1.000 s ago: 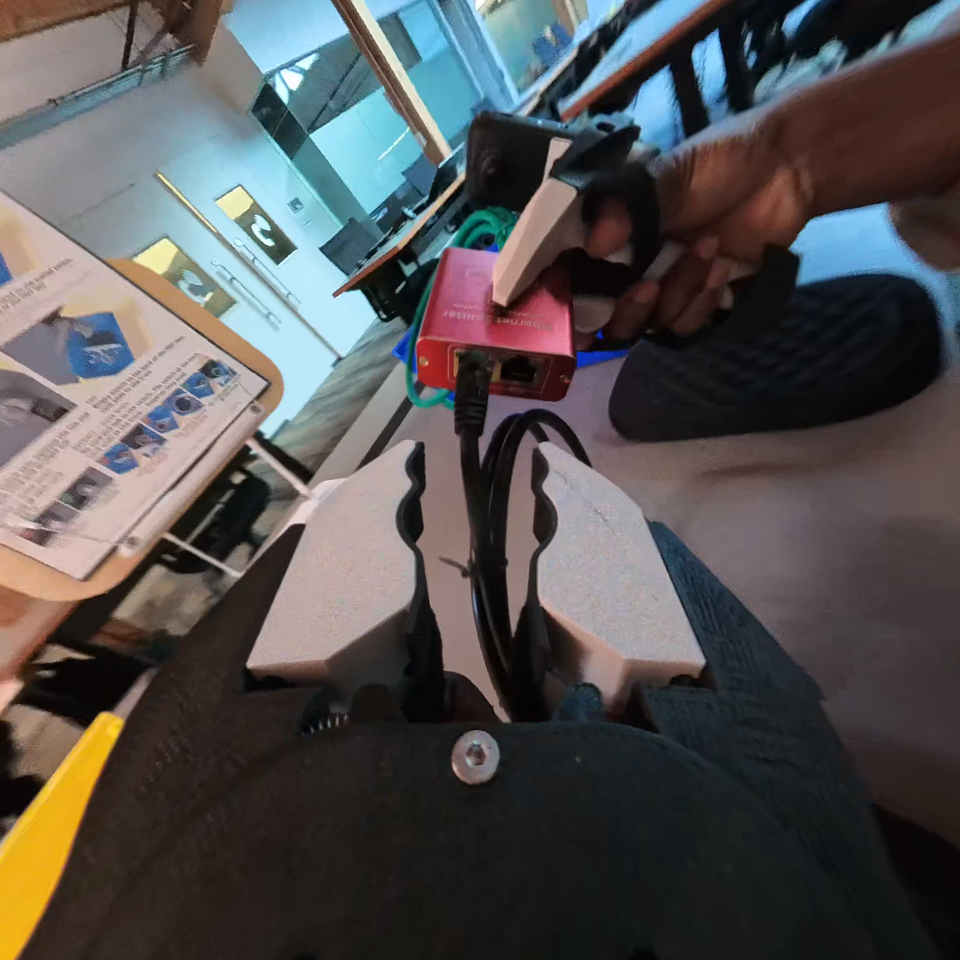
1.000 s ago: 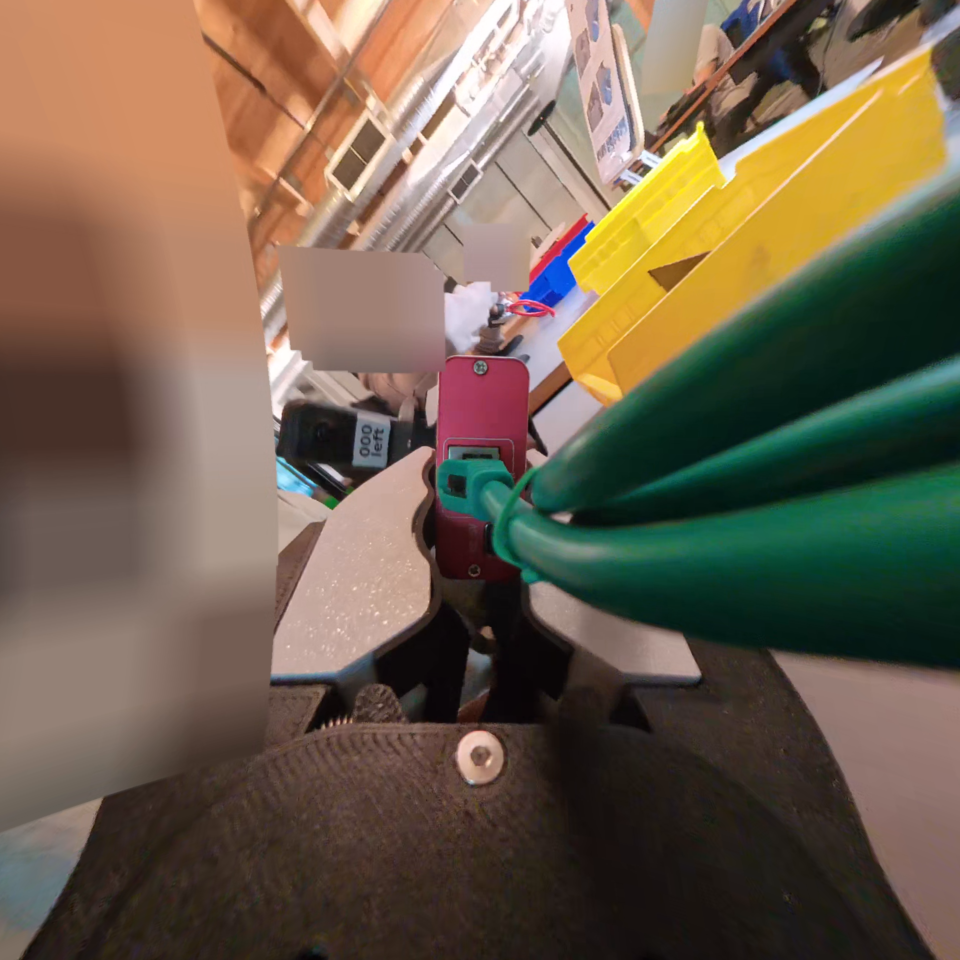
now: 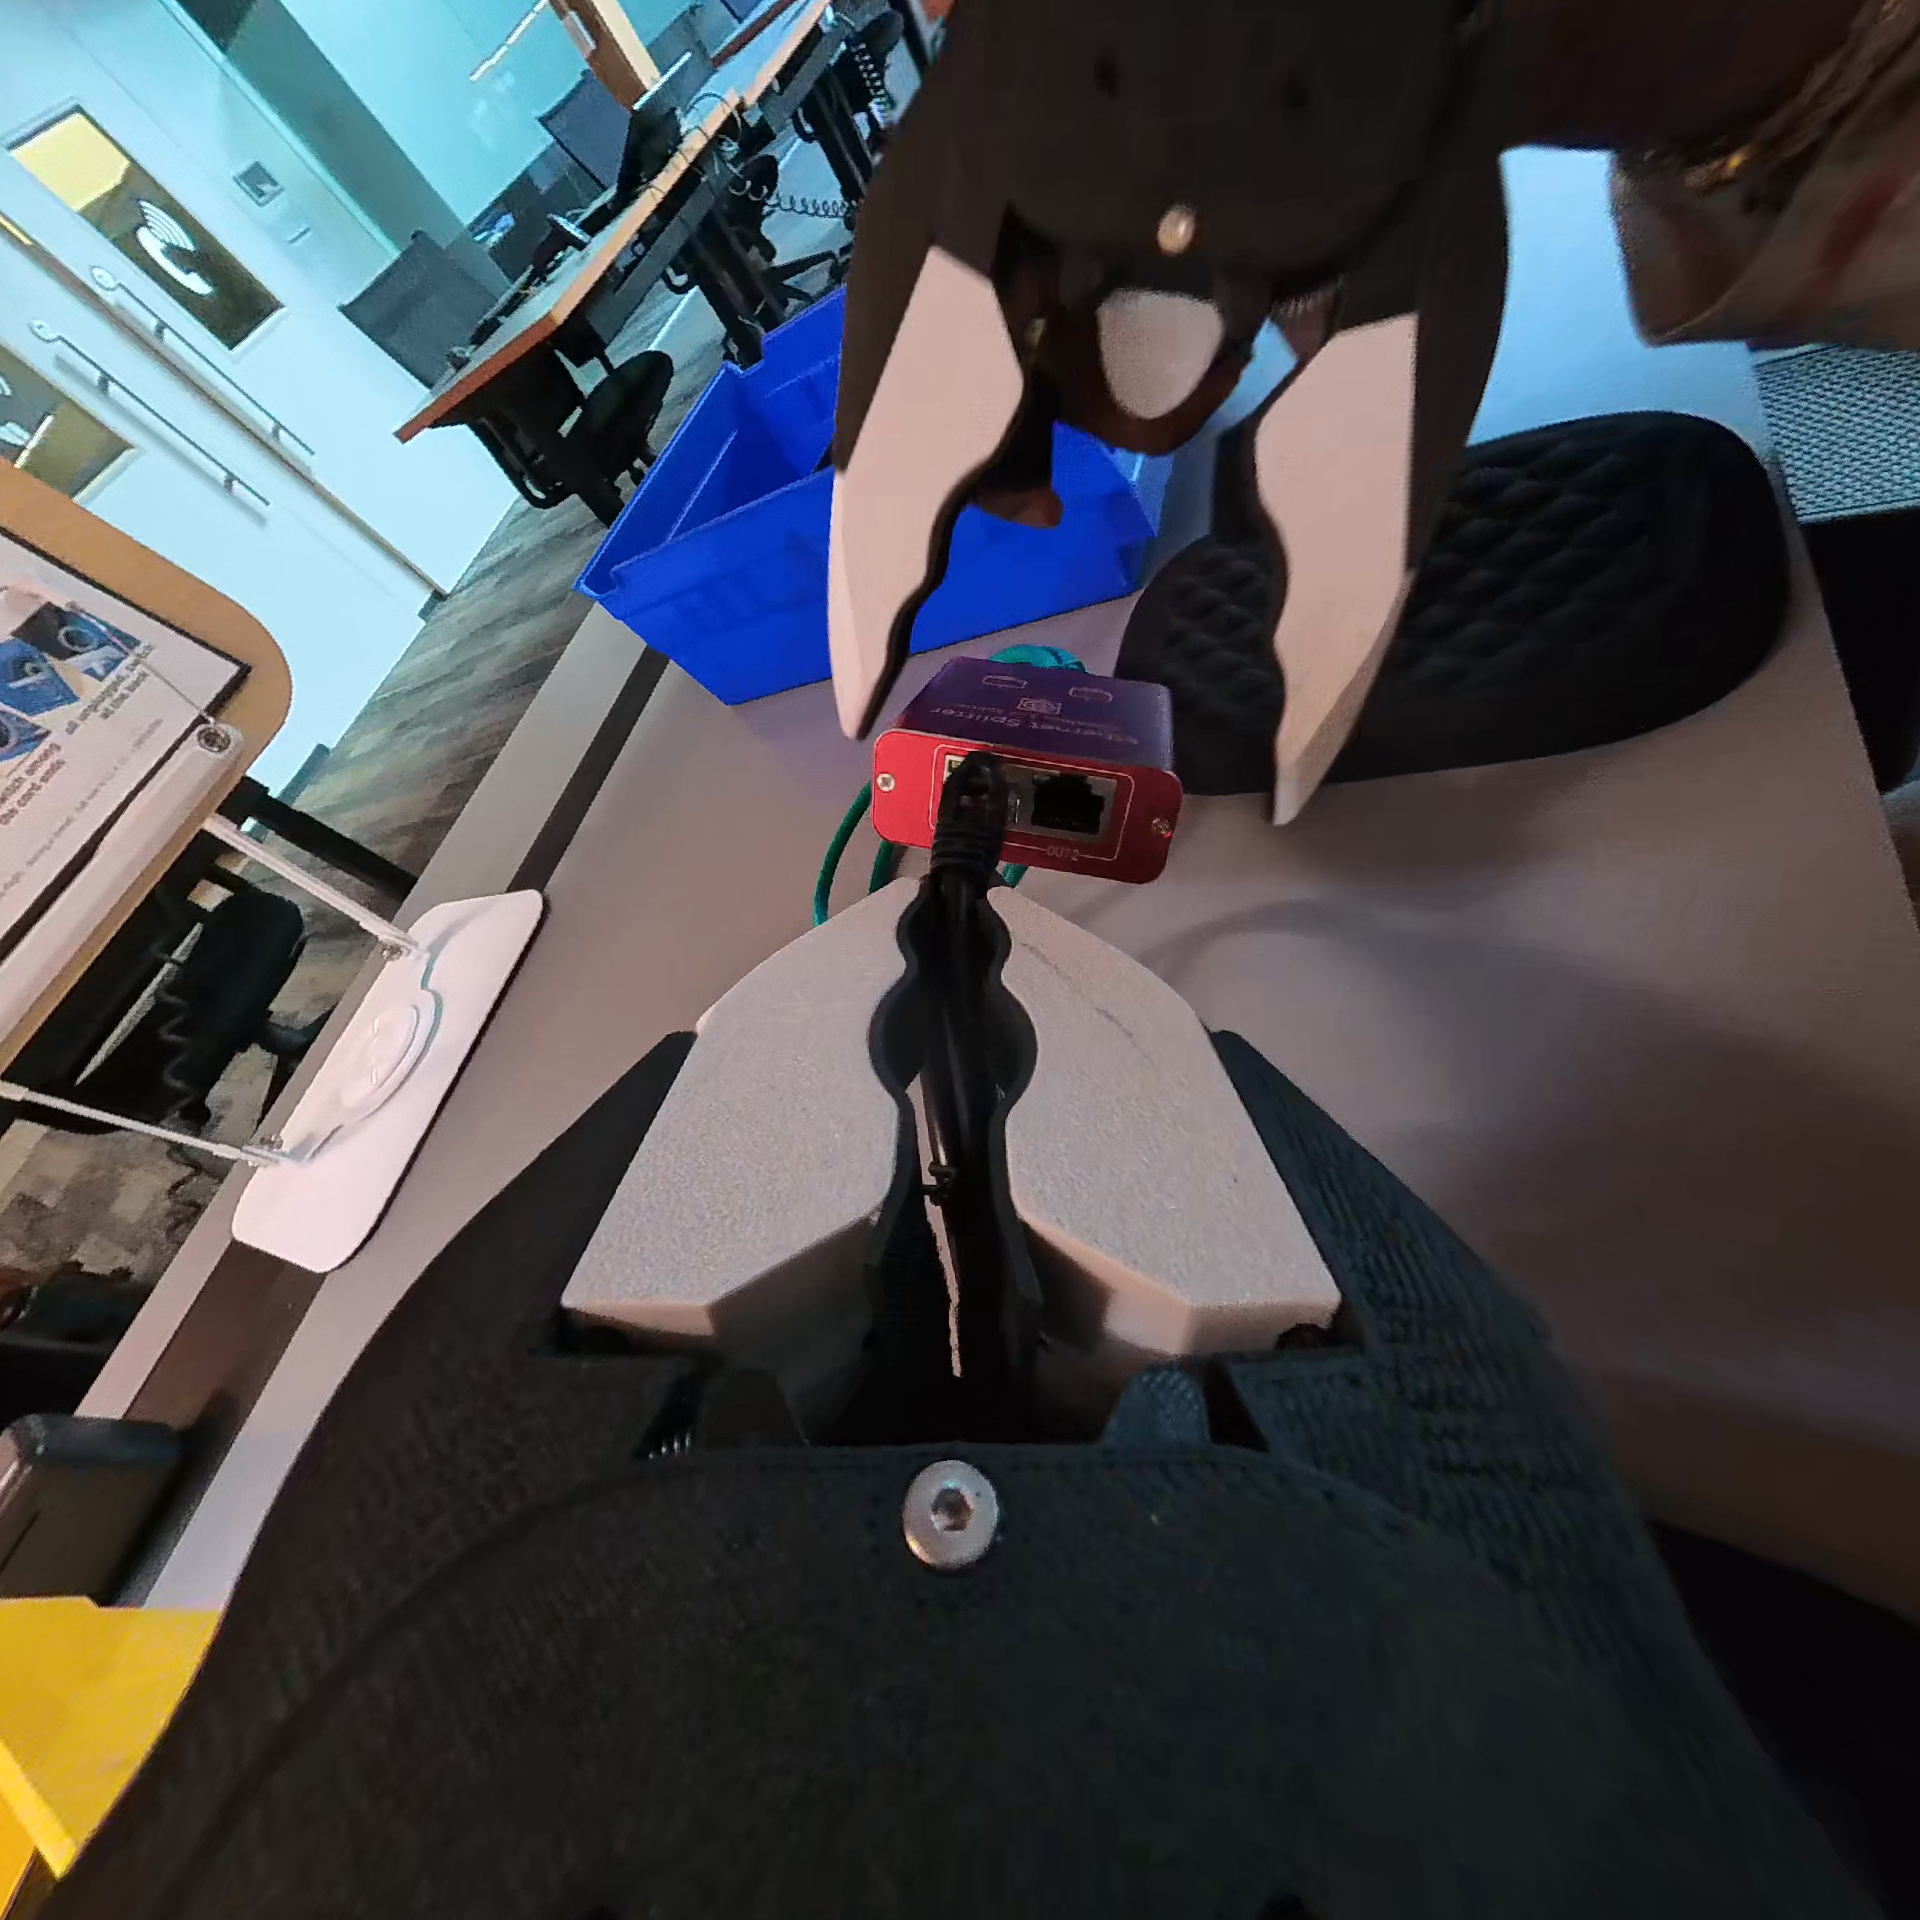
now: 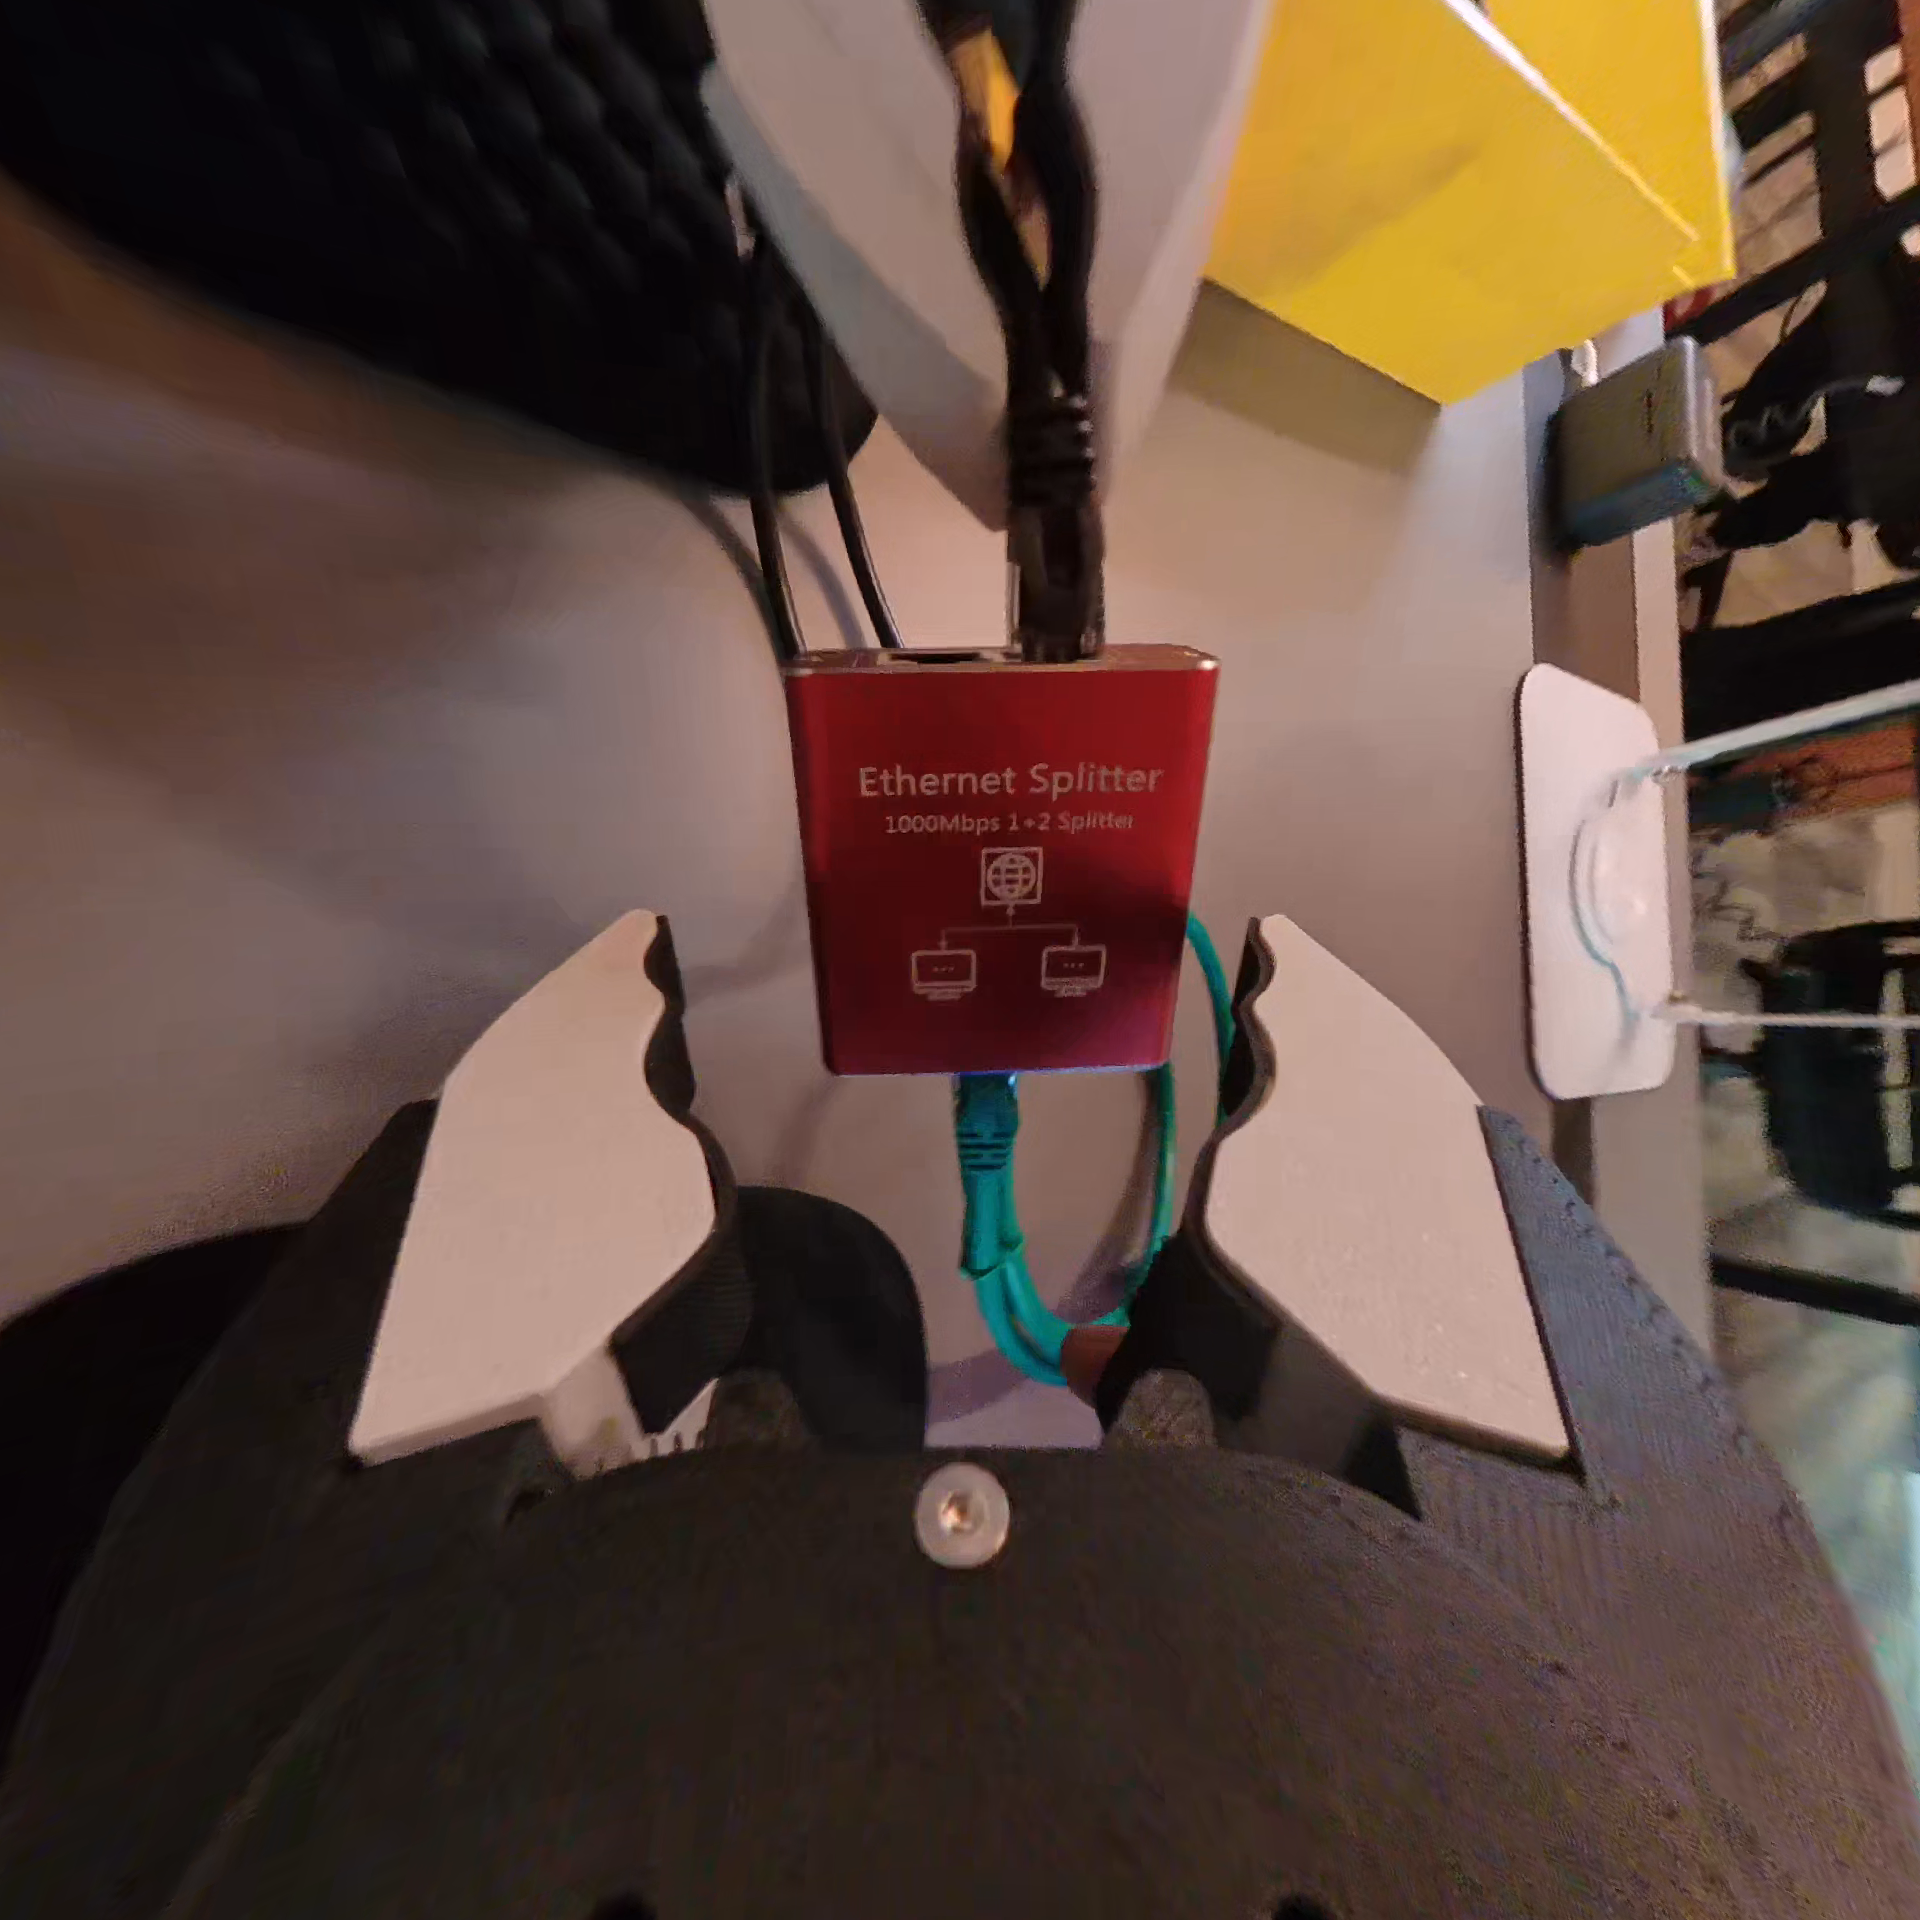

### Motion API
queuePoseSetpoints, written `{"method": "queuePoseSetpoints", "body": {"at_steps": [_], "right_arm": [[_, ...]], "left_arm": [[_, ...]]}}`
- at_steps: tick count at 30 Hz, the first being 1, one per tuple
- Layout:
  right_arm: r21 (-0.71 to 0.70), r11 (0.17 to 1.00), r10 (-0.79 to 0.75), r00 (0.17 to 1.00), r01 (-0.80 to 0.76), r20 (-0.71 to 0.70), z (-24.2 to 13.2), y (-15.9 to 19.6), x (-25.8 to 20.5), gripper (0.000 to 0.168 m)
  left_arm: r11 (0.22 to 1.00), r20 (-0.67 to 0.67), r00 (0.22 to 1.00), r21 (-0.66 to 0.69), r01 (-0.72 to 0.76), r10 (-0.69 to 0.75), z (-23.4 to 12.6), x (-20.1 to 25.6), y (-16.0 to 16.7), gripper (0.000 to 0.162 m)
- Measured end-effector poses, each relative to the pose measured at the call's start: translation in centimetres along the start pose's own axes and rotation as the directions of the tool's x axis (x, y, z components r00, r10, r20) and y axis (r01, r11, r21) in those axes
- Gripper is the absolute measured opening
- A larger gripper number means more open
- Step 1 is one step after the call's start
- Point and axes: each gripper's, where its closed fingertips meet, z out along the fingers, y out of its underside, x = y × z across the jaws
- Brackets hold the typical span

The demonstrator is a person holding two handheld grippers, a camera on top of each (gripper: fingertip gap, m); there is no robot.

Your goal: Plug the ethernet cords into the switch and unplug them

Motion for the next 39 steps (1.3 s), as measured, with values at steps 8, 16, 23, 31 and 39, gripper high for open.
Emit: {"method": "queuePoseSetpoints", "body": {"at_steps": [8,16,23,31,39], "right_arm": [[-0.012,0.973,-0.229,0.973,0.229,0.005,0.6,-0.5,0.7,0.071],[-0.077,0.963,-0.239,0.953,0.257,0.186,1.1,2.0,-0.9,0.071],[-0.155,0.928,-0.305,0.931,0.338,0.200,2.0,4.5,-1.8,0.071],[-0.204,0.905,-0.343,0.924,0.374,0.171,2.4,5.8,-2.3,0.071],[-0.212,0.897,-0.358,0.919,0.387,0.163,2.6,6.2,-2.3,0.071]], "left_arm": [[1.000,0.015,1.000,0.012,0.002,-0.002,-0.2,0.4,-0.1,0.011],[0.929,0.089,0.950,0.253,0.269,-0.299,-6.5,-4.0,-3.1,0.077],[0.957,0.378,0.883,0.187,0.220,-0.277,-13.6,-8.3,0.0,0.074],[0.891,0.541,0.766,-0.061,0.449,-0.349,-20.1,-10.7,8.7,0.066],[0.640,0.564,0.751,-0.445,0.626,-0.343,-20.7,-11.3,18.1,0.046]]}}
